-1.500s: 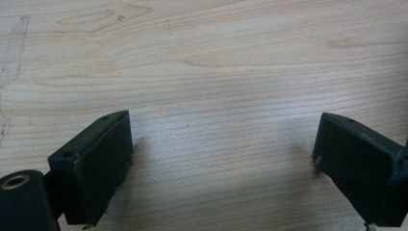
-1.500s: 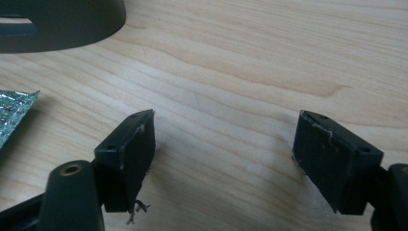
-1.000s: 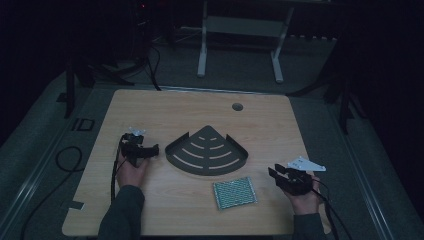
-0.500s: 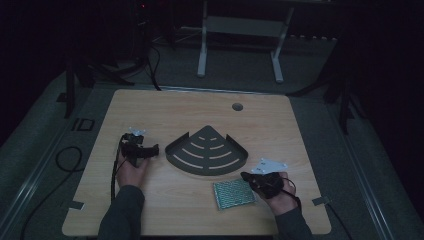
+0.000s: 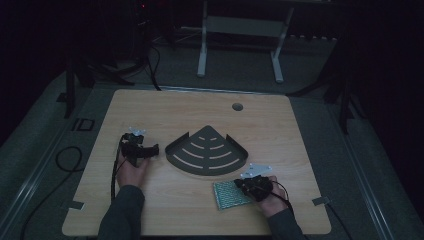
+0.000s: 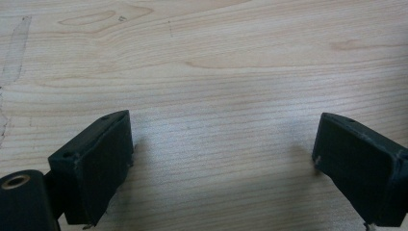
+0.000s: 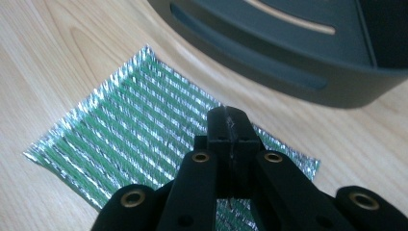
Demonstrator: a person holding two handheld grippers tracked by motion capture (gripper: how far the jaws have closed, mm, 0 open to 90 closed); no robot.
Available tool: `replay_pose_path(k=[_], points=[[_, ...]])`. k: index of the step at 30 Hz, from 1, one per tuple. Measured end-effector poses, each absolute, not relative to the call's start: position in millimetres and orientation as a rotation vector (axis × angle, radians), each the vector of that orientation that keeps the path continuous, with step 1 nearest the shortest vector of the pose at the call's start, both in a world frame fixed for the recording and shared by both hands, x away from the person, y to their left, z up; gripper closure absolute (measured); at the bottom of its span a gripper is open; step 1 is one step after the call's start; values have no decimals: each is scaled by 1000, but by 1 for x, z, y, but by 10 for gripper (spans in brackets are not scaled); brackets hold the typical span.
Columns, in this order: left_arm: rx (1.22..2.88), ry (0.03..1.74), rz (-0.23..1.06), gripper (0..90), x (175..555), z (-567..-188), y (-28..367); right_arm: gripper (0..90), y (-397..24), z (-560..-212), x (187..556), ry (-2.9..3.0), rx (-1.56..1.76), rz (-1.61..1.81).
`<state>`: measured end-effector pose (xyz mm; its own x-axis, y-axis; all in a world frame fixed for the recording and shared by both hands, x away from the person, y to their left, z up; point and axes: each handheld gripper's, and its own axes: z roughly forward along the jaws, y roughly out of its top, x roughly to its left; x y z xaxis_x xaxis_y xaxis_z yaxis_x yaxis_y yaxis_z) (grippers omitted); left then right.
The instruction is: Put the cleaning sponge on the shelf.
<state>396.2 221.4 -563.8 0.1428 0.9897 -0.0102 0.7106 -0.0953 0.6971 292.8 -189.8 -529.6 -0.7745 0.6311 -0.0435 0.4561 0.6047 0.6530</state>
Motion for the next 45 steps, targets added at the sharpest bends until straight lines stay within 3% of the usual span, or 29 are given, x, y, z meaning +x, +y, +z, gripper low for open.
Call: replay_pose_path(k=[45], points=[[1867,1625,649,73,396,-564,221,894,-274,-527,290,2384,1130,785]])
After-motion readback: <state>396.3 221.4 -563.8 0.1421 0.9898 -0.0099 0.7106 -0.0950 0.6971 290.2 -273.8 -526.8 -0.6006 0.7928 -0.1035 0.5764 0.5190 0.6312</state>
